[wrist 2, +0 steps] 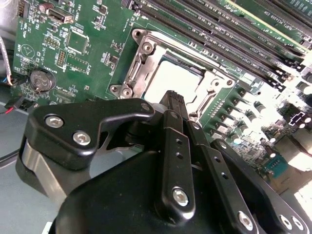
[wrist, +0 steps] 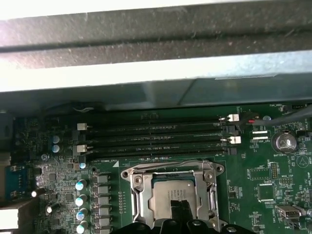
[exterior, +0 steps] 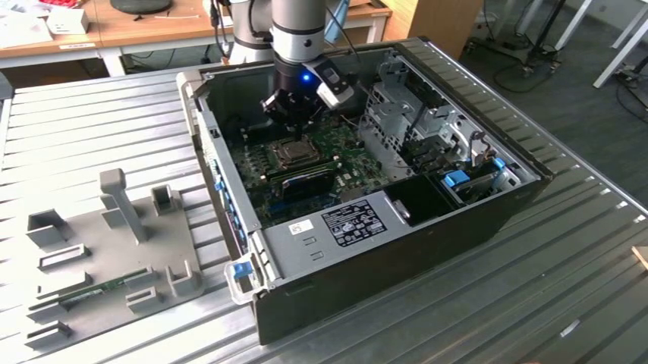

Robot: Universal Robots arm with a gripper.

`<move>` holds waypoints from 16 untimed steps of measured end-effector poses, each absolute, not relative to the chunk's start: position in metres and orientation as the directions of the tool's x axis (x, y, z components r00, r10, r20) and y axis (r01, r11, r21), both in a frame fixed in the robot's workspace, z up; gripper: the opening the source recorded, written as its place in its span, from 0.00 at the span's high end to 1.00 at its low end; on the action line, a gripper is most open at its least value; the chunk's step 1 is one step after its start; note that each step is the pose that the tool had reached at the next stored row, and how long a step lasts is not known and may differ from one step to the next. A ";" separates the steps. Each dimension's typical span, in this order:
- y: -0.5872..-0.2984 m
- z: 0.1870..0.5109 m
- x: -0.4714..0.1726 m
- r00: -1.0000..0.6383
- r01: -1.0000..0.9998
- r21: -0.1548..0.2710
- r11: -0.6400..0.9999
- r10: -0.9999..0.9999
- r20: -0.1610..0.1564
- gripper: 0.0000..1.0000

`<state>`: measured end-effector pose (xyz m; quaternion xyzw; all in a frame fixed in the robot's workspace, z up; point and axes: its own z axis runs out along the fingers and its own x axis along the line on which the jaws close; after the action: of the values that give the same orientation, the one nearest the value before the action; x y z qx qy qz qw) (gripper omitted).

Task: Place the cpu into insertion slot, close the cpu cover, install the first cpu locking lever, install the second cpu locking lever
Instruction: 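Install the second cpu locking lever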

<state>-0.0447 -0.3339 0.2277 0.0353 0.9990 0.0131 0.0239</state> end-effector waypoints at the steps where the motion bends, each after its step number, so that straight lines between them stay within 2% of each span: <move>1: -0.334 0.228 -0.045 -0.996 0.070 0.028 0.997 0.071 -0.047 0.90; 16: -0.334 0.246 -0.045 -0.996 0.070 0.028 0.997 0.071 -0.047 0.90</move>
<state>-0.0447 -0.3339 0.2456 0.0353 0.9990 0.0132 0.0239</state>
